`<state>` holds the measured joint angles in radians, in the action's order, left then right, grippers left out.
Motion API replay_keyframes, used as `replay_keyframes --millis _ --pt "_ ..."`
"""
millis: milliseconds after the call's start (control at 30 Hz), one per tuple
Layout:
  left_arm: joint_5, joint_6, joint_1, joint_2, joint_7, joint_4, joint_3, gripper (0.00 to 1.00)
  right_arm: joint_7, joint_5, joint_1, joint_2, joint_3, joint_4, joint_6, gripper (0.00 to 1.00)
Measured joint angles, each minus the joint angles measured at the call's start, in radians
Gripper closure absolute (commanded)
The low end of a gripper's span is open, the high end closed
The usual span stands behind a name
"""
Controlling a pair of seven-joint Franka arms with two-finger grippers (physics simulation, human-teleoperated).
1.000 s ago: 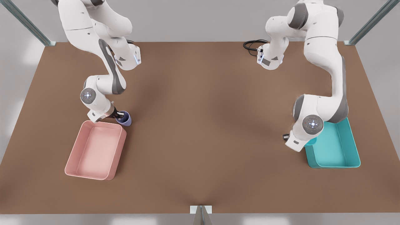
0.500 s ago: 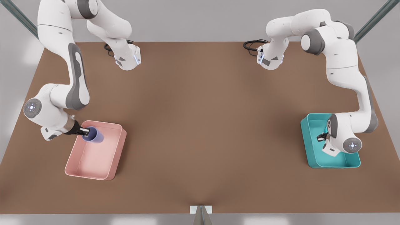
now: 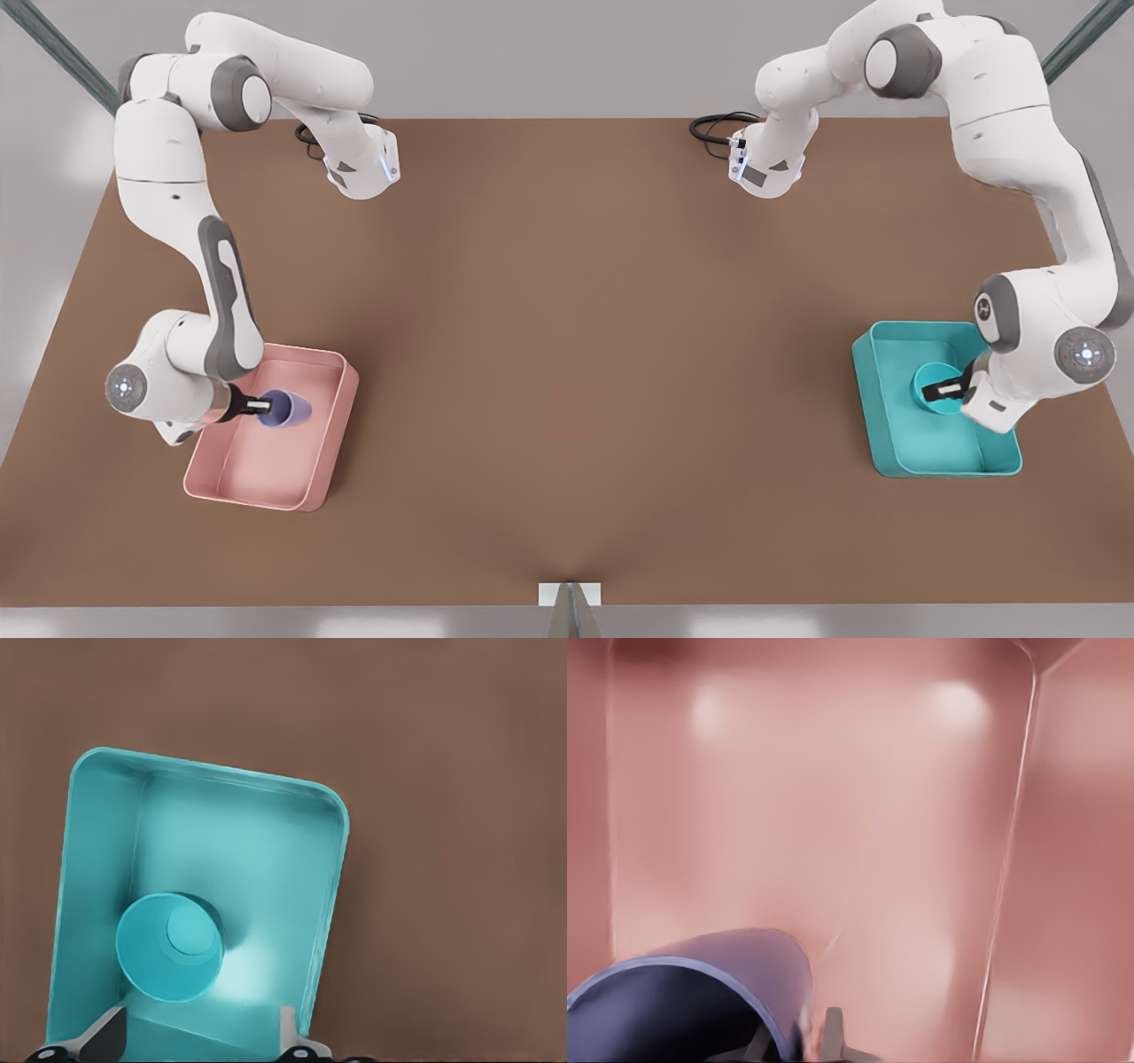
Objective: Put the bowls and cups in different boxes
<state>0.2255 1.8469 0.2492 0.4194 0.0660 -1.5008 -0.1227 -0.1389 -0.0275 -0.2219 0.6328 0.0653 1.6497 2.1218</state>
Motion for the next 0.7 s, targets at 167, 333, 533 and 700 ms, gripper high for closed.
replay_keyframes --millis 167,333,533,700 --pt "-0.094 -0.18 -0.151 -0.155 -0.014 0.057 -0.015 0.0 0.025 0.034 -0.005 -0.004 0.001 0.004 0.013 0.0" --pt "-0.116 -0.303 -0.141 -0.155 -0.024 0.07 -0.023 0.0 0.007 0.002 -0.004 -0.058 0.006 0.012 -0.015 0.0" --pt "-0.123 -0.376 -0.138 -0.155 -0.034 0.072 -0.023 0.0 -0.01 -0.007 0.042 -0.302 0.011 -0.124 -0.237 0.0" --pt "-0.125 -0.405 -0.137 -0.153 -0.039 0.072 -0.021 0.0 0.049 0.046 0.14 -0.448 0.015 -0.296 -0.552 0.0"
